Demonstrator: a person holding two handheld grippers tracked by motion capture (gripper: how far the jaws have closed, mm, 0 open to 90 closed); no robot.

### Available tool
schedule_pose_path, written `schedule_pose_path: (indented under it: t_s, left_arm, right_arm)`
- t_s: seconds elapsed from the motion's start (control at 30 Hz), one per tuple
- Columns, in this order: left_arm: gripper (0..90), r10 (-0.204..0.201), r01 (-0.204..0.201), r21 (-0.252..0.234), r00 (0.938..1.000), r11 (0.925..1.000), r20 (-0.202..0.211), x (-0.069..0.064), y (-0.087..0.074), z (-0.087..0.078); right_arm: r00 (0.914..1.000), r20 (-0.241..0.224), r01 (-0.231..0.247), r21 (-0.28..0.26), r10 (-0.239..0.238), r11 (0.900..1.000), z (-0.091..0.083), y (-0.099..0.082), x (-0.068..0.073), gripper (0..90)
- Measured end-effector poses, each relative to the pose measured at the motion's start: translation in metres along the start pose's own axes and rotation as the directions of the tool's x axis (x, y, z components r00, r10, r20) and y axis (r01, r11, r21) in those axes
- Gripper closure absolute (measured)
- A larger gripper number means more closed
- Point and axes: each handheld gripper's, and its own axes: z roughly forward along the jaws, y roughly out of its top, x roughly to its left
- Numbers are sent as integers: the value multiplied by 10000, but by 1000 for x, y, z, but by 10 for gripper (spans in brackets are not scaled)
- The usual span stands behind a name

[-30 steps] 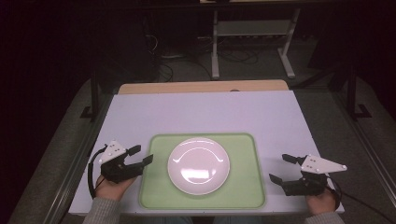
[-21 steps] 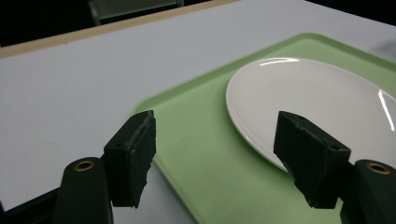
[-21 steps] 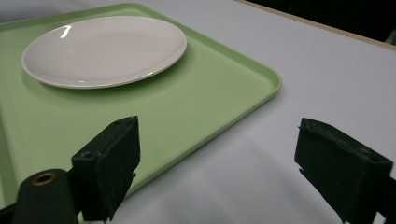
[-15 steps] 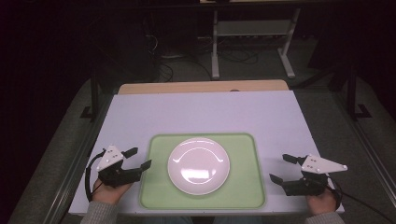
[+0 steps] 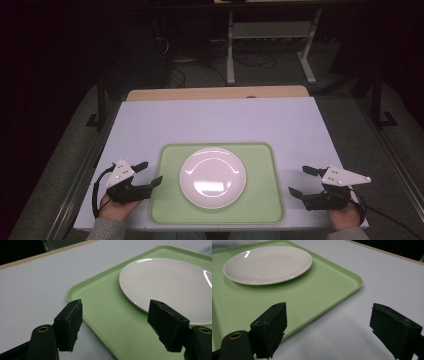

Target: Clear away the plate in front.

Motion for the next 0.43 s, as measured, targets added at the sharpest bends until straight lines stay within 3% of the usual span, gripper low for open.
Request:
schedule_pose_path:
  t_s: [0.43]
  left_arm:
    - [279, -214, 213, -59, 9998, 9998, -14, 3, 0, 1]
  right_arm:
    - [10000, -16, 68, 110, -68, 9999, 2, 0, 0, 134]
